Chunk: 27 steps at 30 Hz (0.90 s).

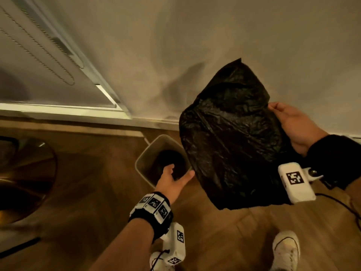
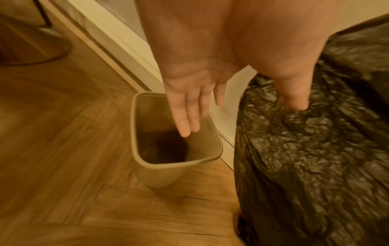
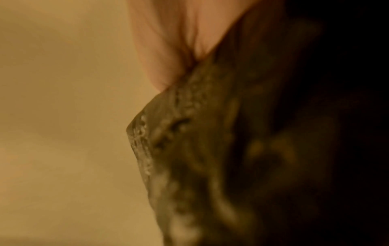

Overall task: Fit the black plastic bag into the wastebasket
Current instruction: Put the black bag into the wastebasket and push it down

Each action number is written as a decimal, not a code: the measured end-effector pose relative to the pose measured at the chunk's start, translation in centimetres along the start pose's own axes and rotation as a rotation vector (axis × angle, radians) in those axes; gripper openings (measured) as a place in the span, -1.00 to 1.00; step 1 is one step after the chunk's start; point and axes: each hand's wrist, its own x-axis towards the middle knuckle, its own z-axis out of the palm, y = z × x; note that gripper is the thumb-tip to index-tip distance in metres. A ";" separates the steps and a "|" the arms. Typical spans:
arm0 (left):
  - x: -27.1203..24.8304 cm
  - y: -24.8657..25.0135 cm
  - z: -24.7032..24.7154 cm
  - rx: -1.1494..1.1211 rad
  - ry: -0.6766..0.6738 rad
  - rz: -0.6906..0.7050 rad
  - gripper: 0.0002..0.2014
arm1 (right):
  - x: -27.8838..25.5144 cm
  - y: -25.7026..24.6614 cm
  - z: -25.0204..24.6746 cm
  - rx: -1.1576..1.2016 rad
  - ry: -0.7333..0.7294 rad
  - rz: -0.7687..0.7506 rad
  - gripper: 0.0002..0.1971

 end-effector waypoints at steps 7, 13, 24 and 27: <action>0.3 1.7 -2.6 -0.508 -0.062 -0.196 0.43 | -2.1 -3.3 2.7 0.149 -0.063 0.118 -0.76; -1.1 4.4 -1.9 -0.835 -0.169 -0.120 -0.23 | -1.3 -2.6 2.7 -0.113 0.019 0.121 -0.72; 0.9 6.2 1.3 -0.500 -0.109 0.167 -0.38 | -0.4 0.9 -1.2 -0.521 0.402 -0.066 -0.64; 0.9 6.5 3.3 -0.415 -0.178 0.178 -0.66 | -2.6 2.0 0.5 -0.556 0.389 -0.160 -0.73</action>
